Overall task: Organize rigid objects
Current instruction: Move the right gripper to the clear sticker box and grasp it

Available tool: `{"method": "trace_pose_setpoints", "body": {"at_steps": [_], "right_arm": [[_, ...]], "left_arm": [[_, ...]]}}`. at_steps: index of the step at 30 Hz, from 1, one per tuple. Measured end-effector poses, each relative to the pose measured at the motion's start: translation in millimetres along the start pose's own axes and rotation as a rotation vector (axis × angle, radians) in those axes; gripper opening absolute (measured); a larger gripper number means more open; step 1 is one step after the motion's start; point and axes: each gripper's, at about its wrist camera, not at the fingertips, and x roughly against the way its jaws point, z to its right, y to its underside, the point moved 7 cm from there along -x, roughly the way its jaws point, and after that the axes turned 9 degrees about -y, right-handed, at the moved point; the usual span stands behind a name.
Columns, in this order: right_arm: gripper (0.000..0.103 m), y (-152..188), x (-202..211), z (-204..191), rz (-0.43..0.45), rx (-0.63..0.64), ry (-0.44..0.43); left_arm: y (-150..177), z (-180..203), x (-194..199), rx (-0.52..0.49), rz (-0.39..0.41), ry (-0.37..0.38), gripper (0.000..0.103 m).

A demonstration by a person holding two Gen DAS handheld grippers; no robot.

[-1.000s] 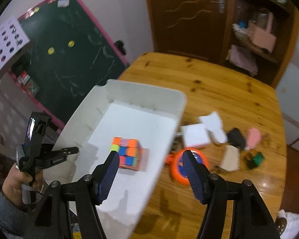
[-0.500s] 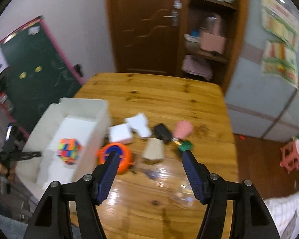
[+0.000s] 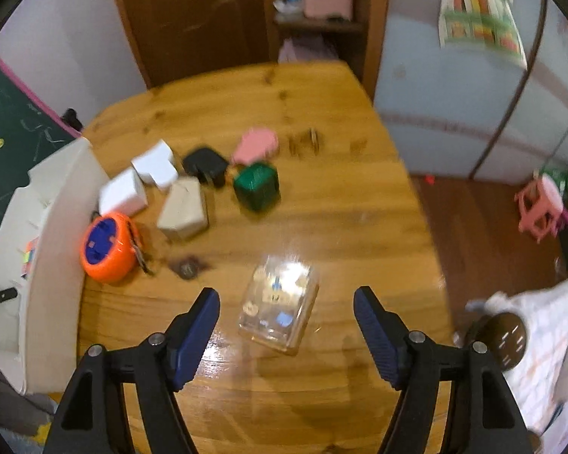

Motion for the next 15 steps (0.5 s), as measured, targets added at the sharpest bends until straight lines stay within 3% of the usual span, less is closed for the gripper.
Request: {"method": "trace_pose_setpoints", "body": {"at_steps": [9, 10, 11, 15], "right_arm": [[0.074, 7, -48, 0, -0.101, -0.044, 0.076], [0.072, 7, -50, 0, -0.107, -0.043, 0.086], [0.063, 7, -52, 0, -0.111, -0.044, 0.093], [0.053, 6, -55, -3, -0.107, -0.038, 0.093]], "left_arm": [[3, 2, -1, -0.013, -0.024, -0.038, 0.002], [4, 2, -1, -0.015, -0.030, -0.045, 0.002], [5, 2, -1, -0.014, -0.032, -0.048, 0.002], [5, 1, -1, -0.004, -0.036, -0.045, 0.002]]}}
